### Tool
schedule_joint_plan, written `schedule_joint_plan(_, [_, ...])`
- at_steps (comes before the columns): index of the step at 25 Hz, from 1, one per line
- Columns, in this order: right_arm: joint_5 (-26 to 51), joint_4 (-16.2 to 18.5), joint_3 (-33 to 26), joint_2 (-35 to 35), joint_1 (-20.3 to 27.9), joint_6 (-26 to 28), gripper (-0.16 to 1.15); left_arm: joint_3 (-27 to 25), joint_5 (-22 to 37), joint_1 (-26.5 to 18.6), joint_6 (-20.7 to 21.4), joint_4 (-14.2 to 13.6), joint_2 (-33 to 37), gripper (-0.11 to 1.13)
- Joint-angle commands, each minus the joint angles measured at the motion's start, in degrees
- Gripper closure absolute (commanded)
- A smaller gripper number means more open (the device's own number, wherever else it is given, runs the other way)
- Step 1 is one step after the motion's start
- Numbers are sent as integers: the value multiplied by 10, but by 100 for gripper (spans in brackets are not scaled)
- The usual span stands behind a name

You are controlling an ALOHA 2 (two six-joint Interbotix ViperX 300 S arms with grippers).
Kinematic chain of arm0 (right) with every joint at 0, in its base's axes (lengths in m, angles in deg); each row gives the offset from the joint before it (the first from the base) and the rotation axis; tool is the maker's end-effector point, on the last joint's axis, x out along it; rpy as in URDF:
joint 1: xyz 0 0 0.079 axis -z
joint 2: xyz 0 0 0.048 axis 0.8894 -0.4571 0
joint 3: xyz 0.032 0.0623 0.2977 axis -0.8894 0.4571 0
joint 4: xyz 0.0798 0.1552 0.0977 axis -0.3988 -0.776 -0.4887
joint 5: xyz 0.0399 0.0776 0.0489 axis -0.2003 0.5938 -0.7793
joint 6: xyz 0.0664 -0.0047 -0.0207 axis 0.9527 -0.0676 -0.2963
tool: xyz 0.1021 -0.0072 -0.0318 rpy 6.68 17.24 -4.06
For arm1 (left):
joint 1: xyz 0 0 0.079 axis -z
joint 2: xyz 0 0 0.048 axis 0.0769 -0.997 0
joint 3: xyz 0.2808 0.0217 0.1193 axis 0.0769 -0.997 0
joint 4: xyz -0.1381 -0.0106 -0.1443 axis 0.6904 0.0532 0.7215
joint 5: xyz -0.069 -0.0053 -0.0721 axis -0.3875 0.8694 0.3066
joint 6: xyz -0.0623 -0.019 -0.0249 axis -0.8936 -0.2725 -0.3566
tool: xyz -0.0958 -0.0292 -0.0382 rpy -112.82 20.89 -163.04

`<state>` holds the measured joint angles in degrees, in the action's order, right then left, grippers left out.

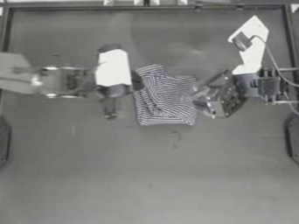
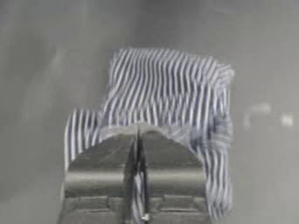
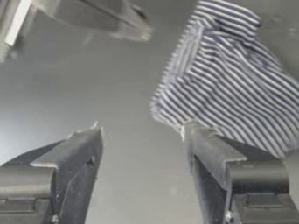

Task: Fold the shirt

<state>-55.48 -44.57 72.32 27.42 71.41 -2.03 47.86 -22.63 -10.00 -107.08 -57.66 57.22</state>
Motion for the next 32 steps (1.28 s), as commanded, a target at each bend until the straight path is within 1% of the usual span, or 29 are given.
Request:
schedule_joint_plan(1, [-5, 18, 4, 20, 0, -2, 10, 56, -1, -1, 0, 1, -23, 50])
schedule_joint_plan(8, [-7, 22, 21, 32, 0, -1, 10, 100, 4, -3, 1, 1, -78, 31])
schedule_joint_plan(11, [-7, 22, 25, 32, 0, 0, 10, 113, 4, -4, 1, 1, -100, 25])
schedule_joint_plan(16, [-18, 22, 31, 32, 0, 3, 10, 112, 4, -10, 1, 2, -114, 24])
schedule_joint_plan(19, [-30, 23, 33, 32, 0, 2, 10, 96, 4, -11, 1, 3, -113, 24])
schedule_joint_plan(21, [-34, 30, 33, 31, 0, 0, 10, 82, 4, -12, 0, 8, -111, 25])
schedule_joint_plan(23, [-40, 45, 33, 28, 0, -3, 10, 70, 4, -12, 0, 12, -110, 25])
schedule_joint_plan(24, [-48, 60, 35, 25, 0, -4, 10, 66, 4, -12, 0, 13, -110, 25])
schedule_joint_plan(26, [-75, 98, 45, 21, 0, -9, 10, 56, 4, -12, 0, 15, -109, 25])
schedule_joint_plan(27, [-102, 126, 53, 18, 0, -12, 10, 52, 4, -13, 0, 16, -109, 25])
schedule_joint_plan(29, [-147, 157, 69, 11, 5, -10, 10, 45, 4, -13, 0, 16, -105, 25])
schedule_joint_plan(32, [-175, 184, 84, -2, 32, -11, 10, 36, 4, -18, 0, 16, -102, 25])
